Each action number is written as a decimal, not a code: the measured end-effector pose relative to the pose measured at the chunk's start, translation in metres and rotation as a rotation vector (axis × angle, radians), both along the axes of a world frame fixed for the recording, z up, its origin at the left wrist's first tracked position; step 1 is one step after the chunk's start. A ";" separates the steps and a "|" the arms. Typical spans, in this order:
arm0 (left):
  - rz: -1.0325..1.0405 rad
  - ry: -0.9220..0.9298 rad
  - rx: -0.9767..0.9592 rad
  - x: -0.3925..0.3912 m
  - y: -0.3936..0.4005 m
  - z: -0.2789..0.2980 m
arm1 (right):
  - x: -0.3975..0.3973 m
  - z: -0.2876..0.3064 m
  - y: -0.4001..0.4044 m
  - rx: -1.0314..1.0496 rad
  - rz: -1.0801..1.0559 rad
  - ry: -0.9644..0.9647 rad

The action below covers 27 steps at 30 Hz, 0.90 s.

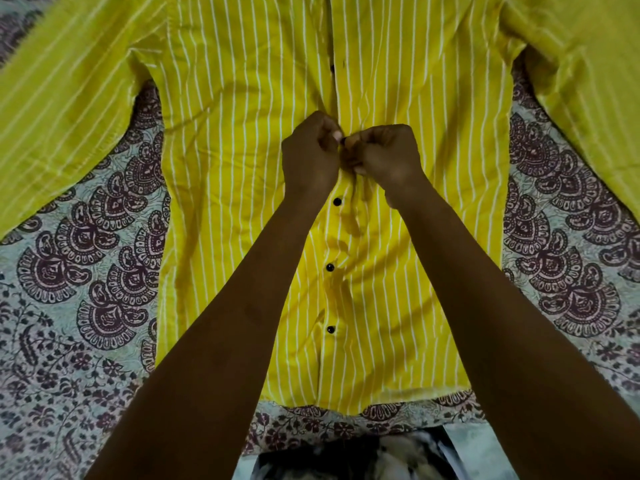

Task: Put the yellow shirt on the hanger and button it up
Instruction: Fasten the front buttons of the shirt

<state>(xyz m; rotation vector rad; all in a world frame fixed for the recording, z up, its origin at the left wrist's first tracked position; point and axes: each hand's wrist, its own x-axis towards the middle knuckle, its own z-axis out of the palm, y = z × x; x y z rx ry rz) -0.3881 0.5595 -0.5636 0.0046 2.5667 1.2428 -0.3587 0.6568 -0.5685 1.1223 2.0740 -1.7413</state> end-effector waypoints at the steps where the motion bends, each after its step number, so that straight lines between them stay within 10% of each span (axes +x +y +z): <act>1: -0.010 0.048 0.004 0.001 0.000 0.000 | -0.001 0.002 0.001 -0.023 0.007 -0.002; 13: -0.039 -0.025 0.027 -0.060 0.001 0.013 | -0.017 0.014 0.010 0.384 0.127 0.298; 27: -0.135 0.091 -0.170 -0.095 0.024 -0.008 | -0.079 0.002 0.032 0.806 0.445 0.110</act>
